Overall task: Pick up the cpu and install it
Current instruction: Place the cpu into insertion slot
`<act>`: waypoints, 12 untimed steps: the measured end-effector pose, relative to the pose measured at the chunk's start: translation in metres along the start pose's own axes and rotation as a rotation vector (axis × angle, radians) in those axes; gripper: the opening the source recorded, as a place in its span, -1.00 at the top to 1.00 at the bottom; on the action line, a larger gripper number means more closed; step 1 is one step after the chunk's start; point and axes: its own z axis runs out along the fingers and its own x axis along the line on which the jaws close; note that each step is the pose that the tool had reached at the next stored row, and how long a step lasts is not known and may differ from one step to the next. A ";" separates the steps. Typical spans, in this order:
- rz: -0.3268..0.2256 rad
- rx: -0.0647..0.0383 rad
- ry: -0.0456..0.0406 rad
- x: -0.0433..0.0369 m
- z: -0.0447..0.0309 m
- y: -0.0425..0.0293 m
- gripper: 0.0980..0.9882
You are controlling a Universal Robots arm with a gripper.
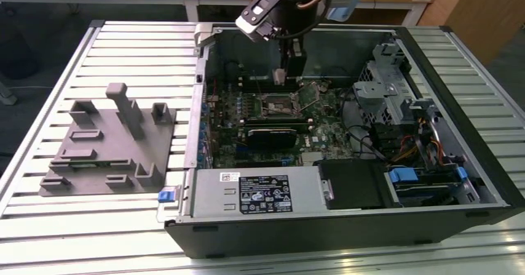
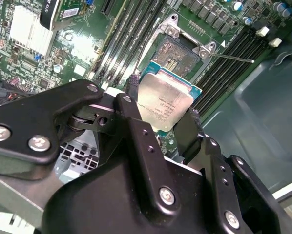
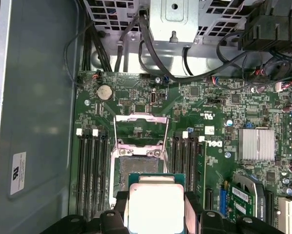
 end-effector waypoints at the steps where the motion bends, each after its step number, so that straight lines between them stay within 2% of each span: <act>1: 0.000 0.000 0.0000 0.0000 0.0008 -0.0001 0.01; 12: 0.000 0.000 0.0000 0.0001 0.0067 -0.0004 0.01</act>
